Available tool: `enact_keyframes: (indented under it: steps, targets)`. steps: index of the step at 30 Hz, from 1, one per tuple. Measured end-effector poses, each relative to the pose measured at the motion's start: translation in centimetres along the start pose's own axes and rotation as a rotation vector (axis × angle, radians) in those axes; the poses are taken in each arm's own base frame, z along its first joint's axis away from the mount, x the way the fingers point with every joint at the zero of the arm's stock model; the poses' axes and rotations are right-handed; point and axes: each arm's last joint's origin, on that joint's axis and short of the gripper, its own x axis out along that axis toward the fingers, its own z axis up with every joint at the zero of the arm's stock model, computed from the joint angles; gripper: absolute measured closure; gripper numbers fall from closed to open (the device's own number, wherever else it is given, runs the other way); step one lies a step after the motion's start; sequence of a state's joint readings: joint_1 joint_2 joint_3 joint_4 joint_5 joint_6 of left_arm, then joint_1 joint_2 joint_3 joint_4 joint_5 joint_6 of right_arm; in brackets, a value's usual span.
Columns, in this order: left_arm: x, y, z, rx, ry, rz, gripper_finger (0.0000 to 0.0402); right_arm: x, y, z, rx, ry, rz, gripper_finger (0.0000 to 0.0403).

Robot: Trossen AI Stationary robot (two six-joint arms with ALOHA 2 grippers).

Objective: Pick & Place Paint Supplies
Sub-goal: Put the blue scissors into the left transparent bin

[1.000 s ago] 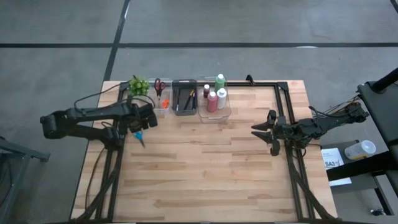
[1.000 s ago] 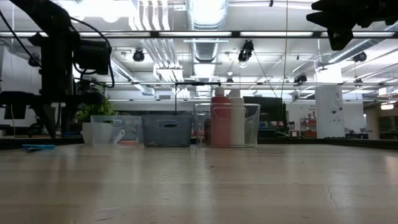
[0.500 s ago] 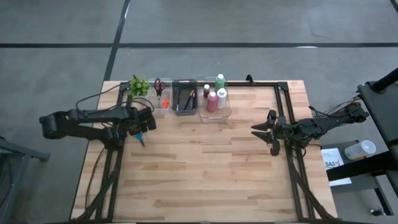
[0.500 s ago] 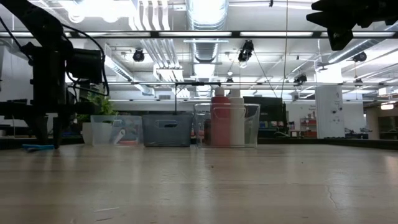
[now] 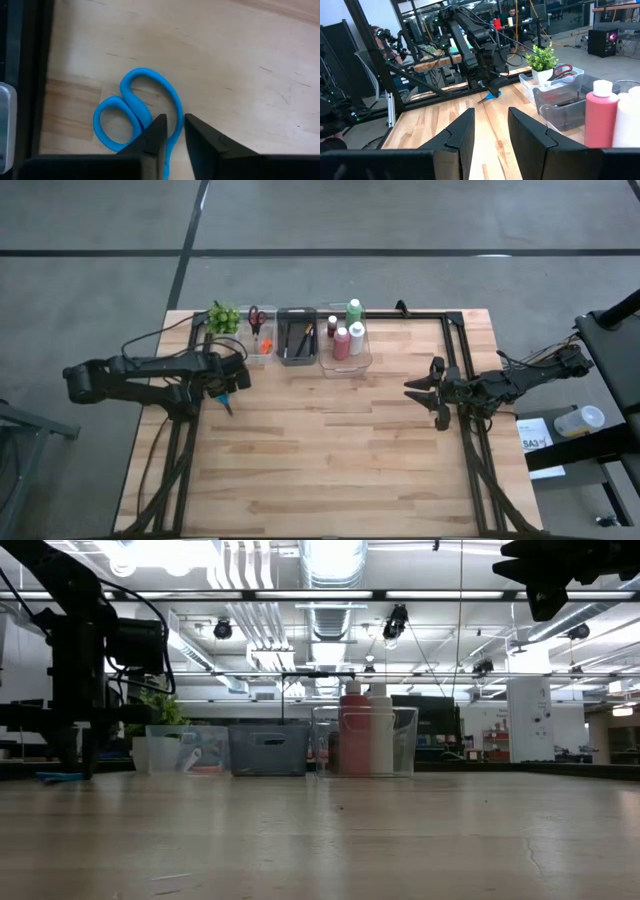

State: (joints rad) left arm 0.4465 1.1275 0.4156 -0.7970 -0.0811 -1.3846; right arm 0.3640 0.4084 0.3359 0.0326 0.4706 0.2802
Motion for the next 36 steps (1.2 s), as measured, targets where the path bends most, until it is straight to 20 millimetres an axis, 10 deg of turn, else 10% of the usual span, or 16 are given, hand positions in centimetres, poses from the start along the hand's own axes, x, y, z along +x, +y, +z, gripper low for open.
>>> enact_keyframes:
  steps: [6,18,36]
  targets:
    - [-0.3,-0.4,0.1,0.009,-0.001,-0.015,0.0390,0.0,0.0,0.0,0.000,0.000,0.000,0.0287]
    - [-2.1,-1.4,0.3,0.047,0.046,-0.036,0.0392,0.0,0.0,0.0,0.000,0.000,0.000,0.0287]
    - [-12.0,-4.8,2.5,0.163,-0.130,-0.135,0.0394,0.0,0.0,0.0,0.000,0.000,0.000,0.0287]
